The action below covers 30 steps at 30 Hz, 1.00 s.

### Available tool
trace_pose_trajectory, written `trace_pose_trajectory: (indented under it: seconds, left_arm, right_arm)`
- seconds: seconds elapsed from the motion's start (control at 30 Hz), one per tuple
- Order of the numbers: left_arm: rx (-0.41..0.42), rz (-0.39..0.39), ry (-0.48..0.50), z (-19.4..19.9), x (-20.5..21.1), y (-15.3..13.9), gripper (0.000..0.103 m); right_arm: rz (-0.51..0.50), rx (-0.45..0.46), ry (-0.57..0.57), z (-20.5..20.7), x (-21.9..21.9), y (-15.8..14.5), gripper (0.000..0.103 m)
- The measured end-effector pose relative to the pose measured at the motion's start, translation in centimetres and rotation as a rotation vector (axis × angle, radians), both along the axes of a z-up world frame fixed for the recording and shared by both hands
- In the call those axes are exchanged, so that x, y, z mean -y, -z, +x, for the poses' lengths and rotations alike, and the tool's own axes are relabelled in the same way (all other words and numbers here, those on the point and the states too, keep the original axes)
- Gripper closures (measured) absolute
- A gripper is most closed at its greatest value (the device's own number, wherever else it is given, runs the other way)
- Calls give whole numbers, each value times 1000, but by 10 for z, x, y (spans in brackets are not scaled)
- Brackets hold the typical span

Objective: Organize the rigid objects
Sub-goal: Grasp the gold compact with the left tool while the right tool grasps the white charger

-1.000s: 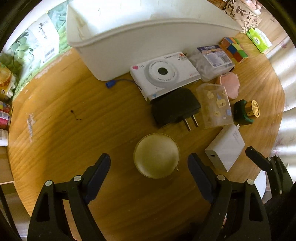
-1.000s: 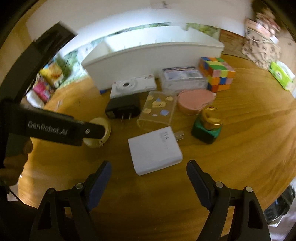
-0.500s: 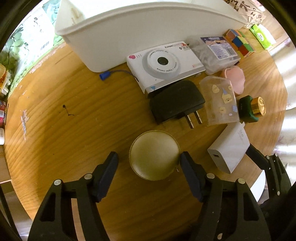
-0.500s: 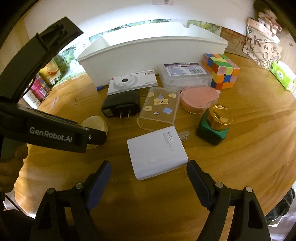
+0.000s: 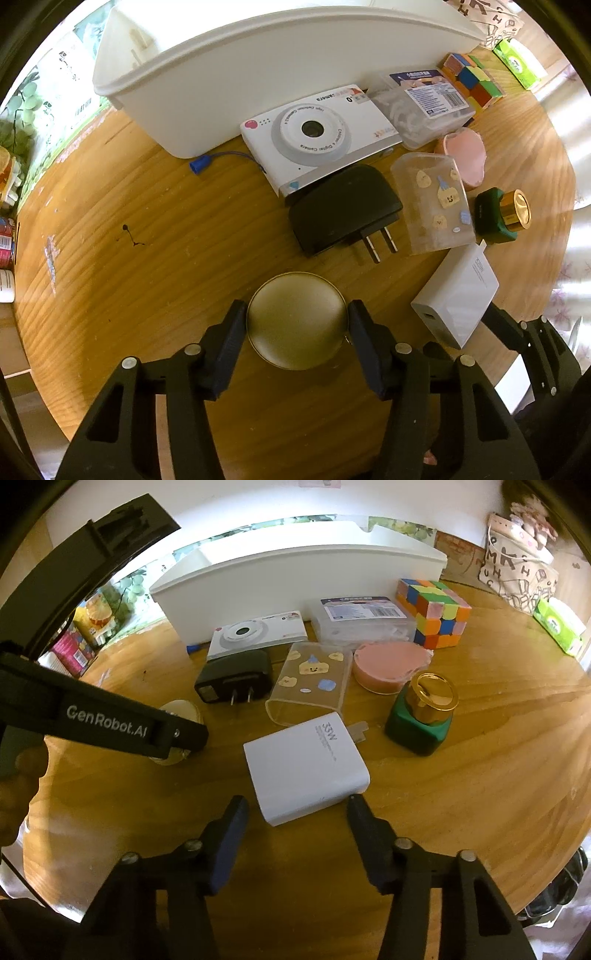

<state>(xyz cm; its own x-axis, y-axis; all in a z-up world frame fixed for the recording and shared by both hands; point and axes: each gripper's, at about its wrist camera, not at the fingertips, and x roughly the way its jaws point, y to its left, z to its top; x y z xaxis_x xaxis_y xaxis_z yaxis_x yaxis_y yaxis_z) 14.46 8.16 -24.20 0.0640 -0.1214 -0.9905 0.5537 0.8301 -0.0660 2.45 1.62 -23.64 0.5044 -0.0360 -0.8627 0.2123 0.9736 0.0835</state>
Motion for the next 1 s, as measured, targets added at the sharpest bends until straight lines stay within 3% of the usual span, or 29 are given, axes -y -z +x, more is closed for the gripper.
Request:
trace_pose_trajectory:
  seconds: [0.1,0.3,0.57,0.67,0.73,0.8,1.0]
  left_arm:
    - [-2,10,-7,10,12,2,44]
    - [-13,22,-50,10,20,-2,44]
    - [-30,26,-117,-8,10,-1,44]
    - [-34,21,-144,-9,2,-6,44]
    - [-32,19,-160,-12,-3,-13,44]
    - [-29,17,-177,-11,-8,-25,44]
    - [-25,17,-223,-14,-28,-44,44]
  right_arm:
    - [-12,-3,-9,-1,1,-1,61]
    - [-8,-15,-68,-1,1,-2,71]
    - [51,-47,-127,3,10,-4,73]
    - [71,-73,-144,8,11,-5,62]
    - [75,-77,-160,11,9,-8,45]
    - [79,-91,-176,15,6,-8,35]
    - [29,-150,-217,26,-2,-2,25]
